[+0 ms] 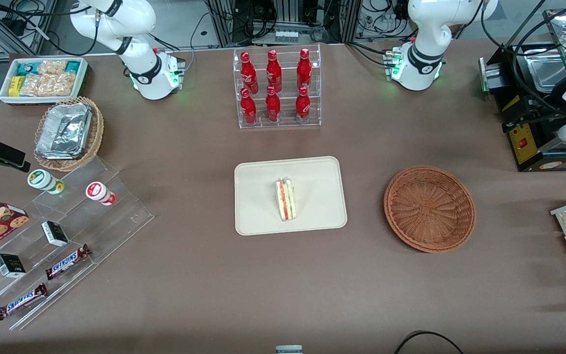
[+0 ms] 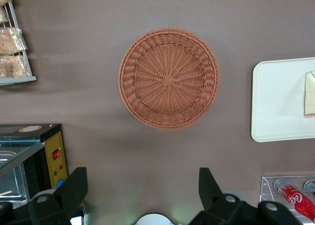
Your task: Place sandwich from basket to tray
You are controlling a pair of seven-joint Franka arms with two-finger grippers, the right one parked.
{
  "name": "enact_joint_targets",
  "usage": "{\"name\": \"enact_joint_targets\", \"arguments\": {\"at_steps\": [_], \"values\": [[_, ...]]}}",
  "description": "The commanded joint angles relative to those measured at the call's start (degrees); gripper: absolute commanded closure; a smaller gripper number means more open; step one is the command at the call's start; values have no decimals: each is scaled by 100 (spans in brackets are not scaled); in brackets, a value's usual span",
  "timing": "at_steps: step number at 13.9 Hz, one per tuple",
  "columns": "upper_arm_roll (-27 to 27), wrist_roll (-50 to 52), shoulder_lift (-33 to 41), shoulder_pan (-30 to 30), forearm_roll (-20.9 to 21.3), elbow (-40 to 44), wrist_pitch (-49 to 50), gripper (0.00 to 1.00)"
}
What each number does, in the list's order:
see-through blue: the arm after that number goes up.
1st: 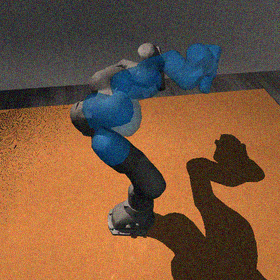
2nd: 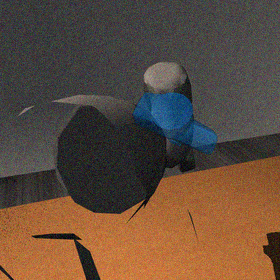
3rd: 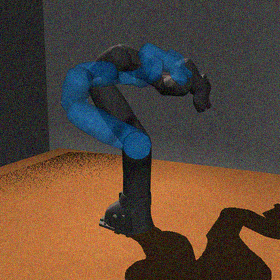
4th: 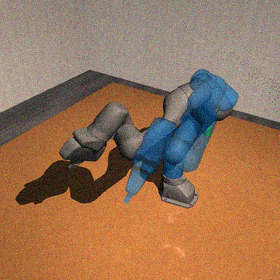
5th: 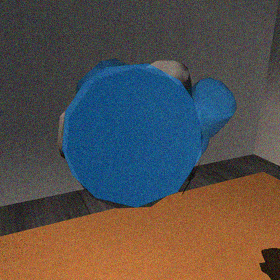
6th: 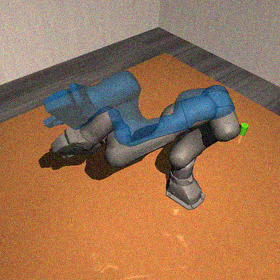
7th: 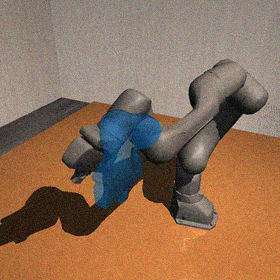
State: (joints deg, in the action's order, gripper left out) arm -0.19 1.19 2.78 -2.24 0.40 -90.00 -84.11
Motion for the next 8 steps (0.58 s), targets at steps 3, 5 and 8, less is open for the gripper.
{"name": "enact_joint_targets", "arguments": {"at_steps": [3,5,8], "values": [[-78,-136,241,-23,-136,-352,-343,0],[-78,-136,-13,-14,-119,-28,-317,0],[-78,-136,-67,91,-145,35,-334,0]]}}
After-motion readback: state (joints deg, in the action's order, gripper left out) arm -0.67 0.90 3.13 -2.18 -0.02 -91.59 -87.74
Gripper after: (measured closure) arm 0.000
